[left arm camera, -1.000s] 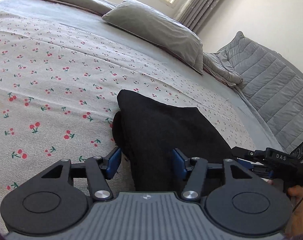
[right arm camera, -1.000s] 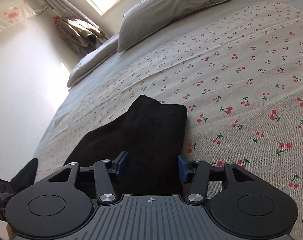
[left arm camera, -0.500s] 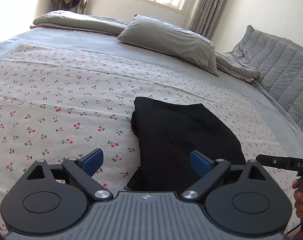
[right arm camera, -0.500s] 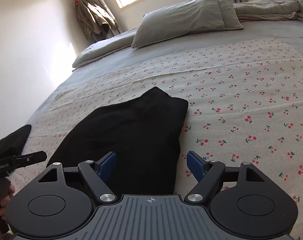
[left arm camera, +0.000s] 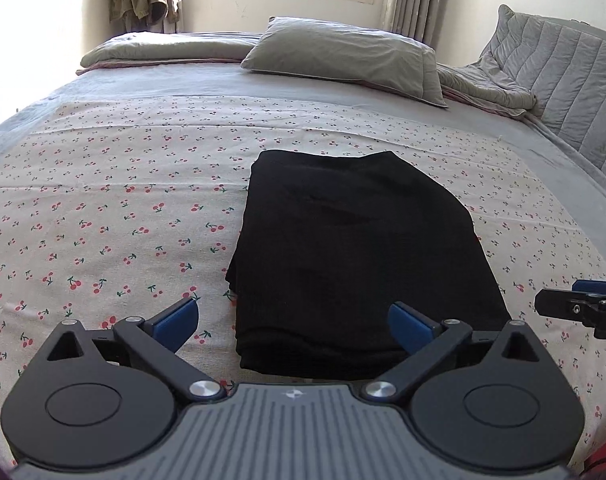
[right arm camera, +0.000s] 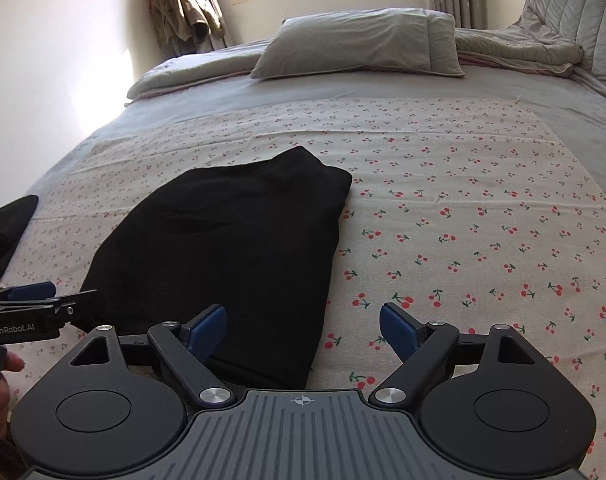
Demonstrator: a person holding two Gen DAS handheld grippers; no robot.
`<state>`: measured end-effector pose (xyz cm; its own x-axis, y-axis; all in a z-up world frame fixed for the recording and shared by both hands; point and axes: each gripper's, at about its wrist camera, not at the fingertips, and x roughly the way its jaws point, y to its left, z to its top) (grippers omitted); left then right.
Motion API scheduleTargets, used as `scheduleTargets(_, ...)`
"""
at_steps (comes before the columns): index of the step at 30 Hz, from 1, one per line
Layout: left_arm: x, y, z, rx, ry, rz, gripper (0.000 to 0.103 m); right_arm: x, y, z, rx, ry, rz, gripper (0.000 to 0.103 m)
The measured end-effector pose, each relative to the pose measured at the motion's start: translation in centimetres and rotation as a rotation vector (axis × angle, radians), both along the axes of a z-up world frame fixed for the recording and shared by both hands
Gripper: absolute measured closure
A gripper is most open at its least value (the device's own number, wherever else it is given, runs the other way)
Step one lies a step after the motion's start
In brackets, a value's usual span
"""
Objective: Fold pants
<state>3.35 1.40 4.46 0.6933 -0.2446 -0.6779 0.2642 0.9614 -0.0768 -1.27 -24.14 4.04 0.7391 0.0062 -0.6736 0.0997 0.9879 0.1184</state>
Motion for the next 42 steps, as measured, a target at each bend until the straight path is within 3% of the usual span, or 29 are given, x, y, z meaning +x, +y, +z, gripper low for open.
scheduleTargets(5, -0.6, -0.5, -0.8, 0.024, 0.013, -0.002, 0.000, -1.0, 0.8, -0.7, -0.088, 0.003, -0.003, 0.012)
scheduleTargets(11, -0.6, 0.1, -1.2, 0.041, 0.049, 0.040, 0.000, -2.0, 1.4, -1.4, -0.114, -0.006, -0.023, 0.009)
scheduleTargets(18, -2.0, -1.0, -1.8, 0.139, 0.026, 0.057, 0.000, -2.6, 2.3, -2.4, -0.119, 0.029, -0.030, 0.009)
scheduleTargets(42, -2.7, -1.2, -3.0, 0.148, 0.055, 0.042, 0.000, -2.4, 4.0, -4.7, -0.154, 0.084, -0.059, 0.008)
